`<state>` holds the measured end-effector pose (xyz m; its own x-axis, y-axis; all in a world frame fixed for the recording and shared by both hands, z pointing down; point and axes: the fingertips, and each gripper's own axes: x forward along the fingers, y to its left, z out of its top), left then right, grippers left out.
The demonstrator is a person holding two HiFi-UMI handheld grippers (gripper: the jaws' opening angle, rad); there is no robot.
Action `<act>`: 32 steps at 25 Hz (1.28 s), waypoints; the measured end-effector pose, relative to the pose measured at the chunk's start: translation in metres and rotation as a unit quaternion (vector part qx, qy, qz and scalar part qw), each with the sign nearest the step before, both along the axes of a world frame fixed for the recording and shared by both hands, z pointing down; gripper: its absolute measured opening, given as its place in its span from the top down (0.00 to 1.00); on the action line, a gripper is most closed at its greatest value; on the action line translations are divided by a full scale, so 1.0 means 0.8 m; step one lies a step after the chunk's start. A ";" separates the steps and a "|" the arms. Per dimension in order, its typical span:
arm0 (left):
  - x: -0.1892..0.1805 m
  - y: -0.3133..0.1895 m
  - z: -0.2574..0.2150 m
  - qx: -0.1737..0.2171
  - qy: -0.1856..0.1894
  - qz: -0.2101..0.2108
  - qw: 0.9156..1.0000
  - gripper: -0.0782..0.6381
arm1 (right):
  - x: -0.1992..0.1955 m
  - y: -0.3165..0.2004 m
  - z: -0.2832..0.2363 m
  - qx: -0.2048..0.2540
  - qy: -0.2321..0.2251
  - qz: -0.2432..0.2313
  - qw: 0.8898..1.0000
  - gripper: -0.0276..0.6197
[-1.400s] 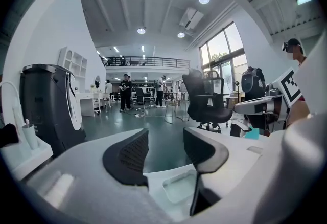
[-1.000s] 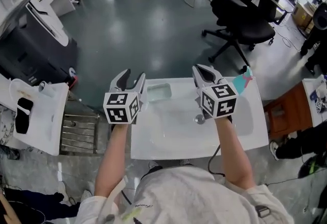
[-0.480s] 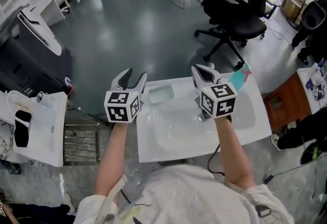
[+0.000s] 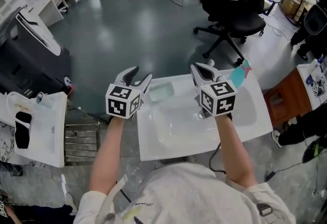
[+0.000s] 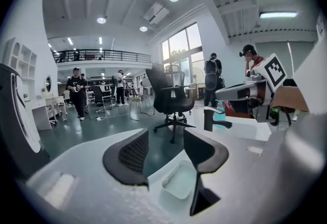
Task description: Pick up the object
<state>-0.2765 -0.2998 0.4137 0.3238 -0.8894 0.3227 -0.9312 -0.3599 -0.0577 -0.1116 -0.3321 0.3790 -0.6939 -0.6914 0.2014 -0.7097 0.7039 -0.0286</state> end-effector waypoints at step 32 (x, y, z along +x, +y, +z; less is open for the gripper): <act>0.107 0.004 0.148 -0.171 -0.181 0.275 0.929 0.58 | 0.039 0.012 0.013 -0.004 0.012 0.046 0.999 0.95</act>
<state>-0.1912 -0.2967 0.5319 0.5140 -0.4477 0.7317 -0.5435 -0.8299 -0.1259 -0.0803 -0.3226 0.3896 -0.6219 -0.7508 0.2226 -0.7724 0.6349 -0.0169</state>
